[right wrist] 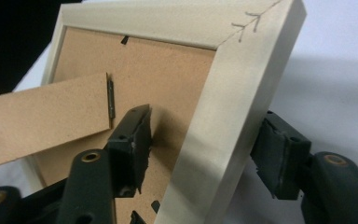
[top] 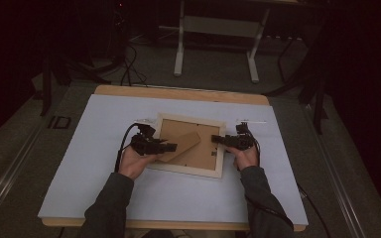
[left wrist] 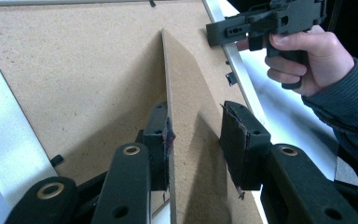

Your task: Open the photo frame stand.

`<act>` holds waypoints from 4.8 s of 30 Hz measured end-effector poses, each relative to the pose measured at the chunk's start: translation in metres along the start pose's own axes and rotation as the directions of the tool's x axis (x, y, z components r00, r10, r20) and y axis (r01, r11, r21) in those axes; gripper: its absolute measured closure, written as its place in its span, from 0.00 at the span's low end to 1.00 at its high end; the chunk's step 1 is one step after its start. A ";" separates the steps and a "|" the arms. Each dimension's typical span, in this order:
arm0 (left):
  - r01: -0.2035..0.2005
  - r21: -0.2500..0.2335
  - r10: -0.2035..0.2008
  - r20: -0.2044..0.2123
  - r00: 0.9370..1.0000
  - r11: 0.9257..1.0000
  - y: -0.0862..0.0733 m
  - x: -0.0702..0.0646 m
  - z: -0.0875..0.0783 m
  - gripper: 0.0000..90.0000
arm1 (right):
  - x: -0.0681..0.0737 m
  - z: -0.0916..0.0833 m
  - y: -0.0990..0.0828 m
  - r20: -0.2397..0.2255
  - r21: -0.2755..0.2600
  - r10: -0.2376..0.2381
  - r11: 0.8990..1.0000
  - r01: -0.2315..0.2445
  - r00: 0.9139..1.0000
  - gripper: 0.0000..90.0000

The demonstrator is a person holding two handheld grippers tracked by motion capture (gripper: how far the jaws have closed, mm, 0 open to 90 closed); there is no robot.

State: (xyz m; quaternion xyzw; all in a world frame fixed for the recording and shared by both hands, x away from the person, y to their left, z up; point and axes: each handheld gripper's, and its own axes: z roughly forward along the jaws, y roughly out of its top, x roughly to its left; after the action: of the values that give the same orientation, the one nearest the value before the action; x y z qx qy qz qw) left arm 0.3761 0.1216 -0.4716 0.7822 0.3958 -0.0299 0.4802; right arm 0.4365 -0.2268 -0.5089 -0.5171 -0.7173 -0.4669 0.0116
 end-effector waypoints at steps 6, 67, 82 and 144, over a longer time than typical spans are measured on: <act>-0.013 -0.011 0.013 0.001 1.000 1.000 0.001 0.000 -0.003 0.73 | 0.000 -0.007 0.001 -0.019 -0.037 -0.002 0.999 0.001 1.000 0.53; -0.098 0.091 0.089 0.099 0.991 0.991 0.018 -0.012 0.012 0.80 | 0.031 -0.041 -0.002 0.044 -0.266 -0.134 0.954 0.141 0.990 0.68; -0.127 0.103 0.114 0.120 0.986 0.987 0.024 -0.017 0.019 0.83 | 0.034 -0.045 -0.002 0.046 -0.258 -0.180 0.948 0.186 0.983 0.68; -0.251 0.061 0.254 -0.043 0.966 0.966 0.018 -0.028 0.023 0.86 | 0.062 -0.060 0.003 0.161 -0.176 -0.534 0.812 0.556 0.830 0.67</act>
State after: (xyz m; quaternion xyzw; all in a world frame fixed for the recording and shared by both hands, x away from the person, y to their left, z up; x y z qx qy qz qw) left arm 0.3766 0.0834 -0.4591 0.8396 0.3039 0.0404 0.4484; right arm 0.3816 -0.2223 -0.4422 -0.3115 -0.7802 -0.4976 -0.2162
